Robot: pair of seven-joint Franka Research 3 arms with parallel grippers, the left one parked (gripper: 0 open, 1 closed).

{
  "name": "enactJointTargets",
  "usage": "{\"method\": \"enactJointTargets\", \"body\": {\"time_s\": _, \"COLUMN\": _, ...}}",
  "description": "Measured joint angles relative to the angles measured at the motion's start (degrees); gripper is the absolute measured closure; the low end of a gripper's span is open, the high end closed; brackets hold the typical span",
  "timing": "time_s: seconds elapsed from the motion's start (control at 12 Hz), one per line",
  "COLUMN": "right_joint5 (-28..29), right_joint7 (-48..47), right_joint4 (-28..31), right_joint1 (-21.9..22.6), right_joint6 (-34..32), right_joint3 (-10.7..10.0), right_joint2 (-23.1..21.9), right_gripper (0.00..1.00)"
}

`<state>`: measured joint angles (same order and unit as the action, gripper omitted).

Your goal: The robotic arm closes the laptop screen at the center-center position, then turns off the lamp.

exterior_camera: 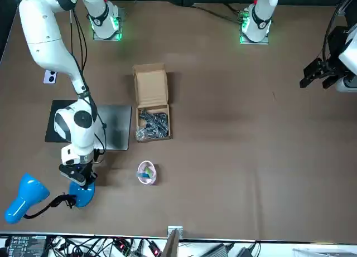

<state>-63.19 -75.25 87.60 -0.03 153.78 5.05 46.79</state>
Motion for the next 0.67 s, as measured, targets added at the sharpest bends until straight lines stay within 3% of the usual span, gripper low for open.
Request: {"method": "enactJointTargets", "body": {"time_s": 0.67, "right_joint5": -0.4, "right_joint7": 0.0, "right_joint4": -0.3, "right_joint1": -0.3, "right_joint6": 0.1, "right_joint3": -0.1, "right_joint2": 0.1, "right_gripper": 0.98}}
